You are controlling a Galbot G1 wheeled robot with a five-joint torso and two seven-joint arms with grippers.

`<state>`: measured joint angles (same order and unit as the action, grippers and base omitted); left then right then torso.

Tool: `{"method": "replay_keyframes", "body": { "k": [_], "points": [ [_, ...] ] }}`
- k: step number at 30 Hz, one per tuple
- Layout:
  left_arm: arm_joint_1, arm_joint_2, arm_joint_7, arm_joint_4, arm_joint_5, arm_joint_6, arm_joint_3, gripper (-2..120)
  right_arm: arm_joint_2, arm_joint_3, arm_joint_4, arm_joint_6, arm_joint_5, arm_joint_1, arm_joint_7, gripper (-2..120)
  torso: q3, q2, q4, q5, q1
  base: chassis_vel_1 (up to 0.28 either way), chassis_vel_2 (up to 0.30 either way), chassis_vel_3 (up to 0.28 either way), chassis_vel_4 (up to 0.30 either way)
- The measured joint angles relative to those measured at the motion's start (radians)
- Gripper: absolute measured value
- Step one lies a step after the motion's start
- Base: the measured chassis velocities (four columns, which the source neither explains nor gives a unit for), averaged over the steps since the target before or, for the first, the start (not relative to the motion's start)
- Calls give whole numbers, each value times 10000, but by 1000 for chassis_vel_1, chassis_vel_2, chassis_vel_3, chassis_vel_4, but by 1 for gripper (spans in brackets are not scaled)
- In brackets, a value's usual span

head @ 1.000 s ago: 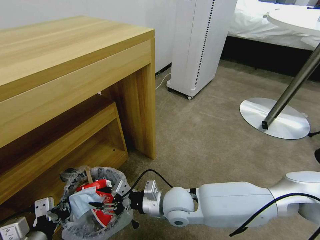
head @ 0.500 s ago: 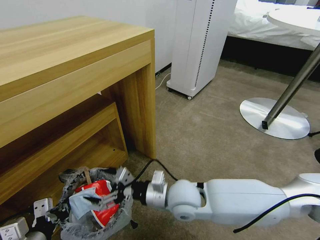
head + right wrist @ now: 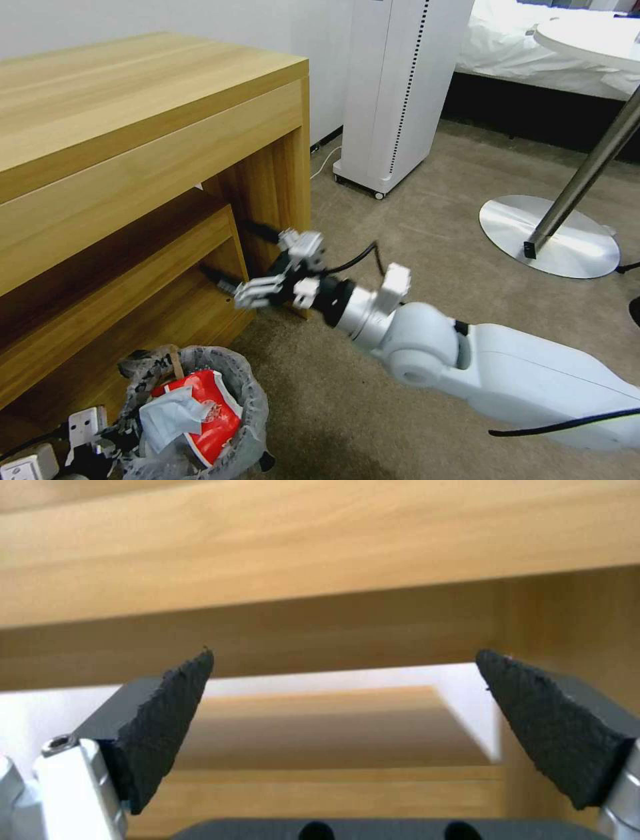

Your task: Pick up the trash bin and place the garbage on the floor into it.

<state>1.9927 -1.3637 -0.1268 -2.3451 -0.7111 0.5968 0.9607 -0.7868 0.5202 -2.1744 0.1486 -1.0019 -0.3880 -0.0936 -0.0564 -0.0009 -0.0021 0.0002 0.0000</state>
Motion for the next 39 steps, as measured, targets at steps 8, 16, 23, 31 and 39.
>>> {"method": "replay_keyframes", "body": {
  "k": [8,16,23,31,39],
  "points": [
    [-137,197,-184,494,-315,60,-160,1,209,-1429,-72,44,5,-953,-5,100,0,0,2,-2,0,0,0,0,0],
    [-479,324,-323,1074,-557,58,-346,1,518,-1888,-162,97,111,-1316,-62,100,0,0,0,-2,0,0,0,0,0],
    [-543,365,-599,1242,-783,156,-374,1,422,-1932,-117,136,207,-1387,-110,100,0,0,1,-1,0,0,0,0,0],
    [-506,365,-673,1115,-683,144,-268,1,414,-1911,55,250,323,-1399,-89,100,0,0,1,-3,0,0,0,0,0],
    [-400,285,-434,919,-237,-21,-178,22,338,-1904,146,322,424,-1499,-42,100,0,0,1,-1,1,0,0,0,0]
  ]
}}
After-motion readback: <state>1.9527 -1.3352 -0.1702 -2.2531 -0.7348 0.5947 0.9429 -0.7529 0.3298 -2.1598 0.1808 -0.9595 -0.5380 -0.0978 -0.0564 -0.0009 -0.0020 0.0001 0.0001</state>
